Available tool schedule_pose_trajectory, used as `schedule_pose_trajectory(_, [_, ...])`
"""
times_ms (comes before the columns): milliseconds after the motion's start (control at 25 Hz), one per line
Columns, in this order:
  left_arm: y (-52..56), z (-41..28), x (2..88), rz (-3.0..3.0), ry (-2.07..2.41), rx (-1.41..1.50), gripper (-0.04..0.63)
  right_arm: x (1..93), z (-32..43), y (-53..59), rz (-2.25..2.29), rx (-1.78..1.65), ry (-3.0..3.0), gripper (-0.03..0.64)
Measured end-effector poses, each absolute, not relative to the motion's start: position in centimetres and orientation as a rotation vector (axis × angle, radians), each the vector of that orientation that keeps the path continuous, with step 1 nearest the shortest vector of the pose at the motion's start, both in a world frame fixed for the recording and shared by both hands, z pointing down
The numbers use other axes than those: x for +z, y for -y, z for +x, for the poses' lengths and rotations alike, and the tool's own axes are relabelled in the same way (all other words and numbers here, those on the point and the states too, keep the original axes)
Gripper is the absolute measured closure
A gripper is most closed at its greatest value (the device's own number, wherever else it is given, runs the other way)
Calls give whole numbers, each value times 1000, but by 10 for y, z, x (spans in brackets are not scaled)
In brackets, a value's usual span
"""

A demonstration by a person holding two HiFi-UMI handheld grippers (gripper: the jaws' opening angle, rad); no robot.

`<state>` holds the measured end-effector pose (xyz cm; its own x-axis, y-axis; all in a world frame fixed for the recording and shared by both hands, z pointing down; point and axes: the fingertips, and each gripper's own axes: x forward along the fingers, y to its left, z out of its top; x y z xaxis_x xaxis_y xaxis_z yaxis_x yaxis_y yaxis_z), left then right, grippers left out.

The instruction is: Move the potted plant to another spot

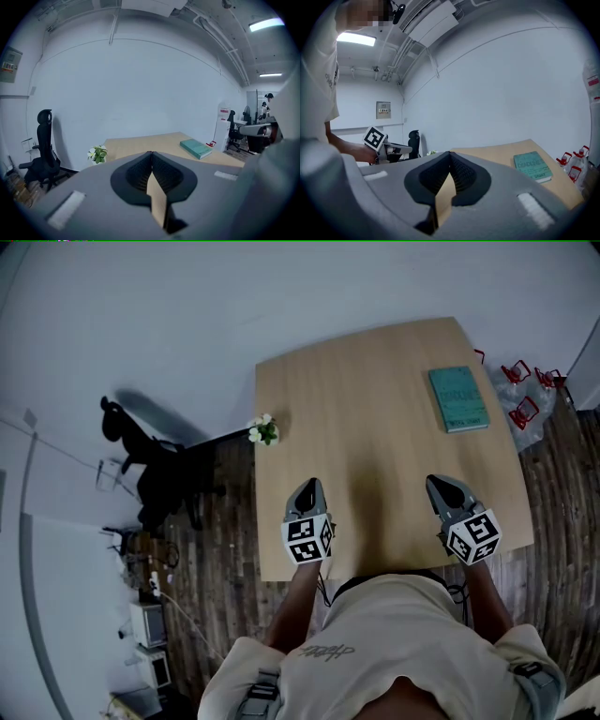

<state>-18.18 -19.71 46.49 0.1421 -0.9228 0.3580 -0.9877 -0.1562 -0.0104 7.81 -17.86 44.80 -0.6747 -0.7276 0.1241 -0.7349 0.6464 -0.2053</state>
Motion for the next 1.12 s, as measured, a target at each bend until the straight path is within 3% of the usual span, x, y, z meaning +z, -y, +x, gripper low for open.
schedule_pose_trajectory(560, [186, -203, 416, 2305, 1954, 317, 581, 376, 29, 191, 1174, -16, 2877, 614])
schedule_pose_trajectory(1120, [182, -210, 396, 2355, 1954, 194, 581, 366, 0, 181, 1181, -168, 2860, 614])
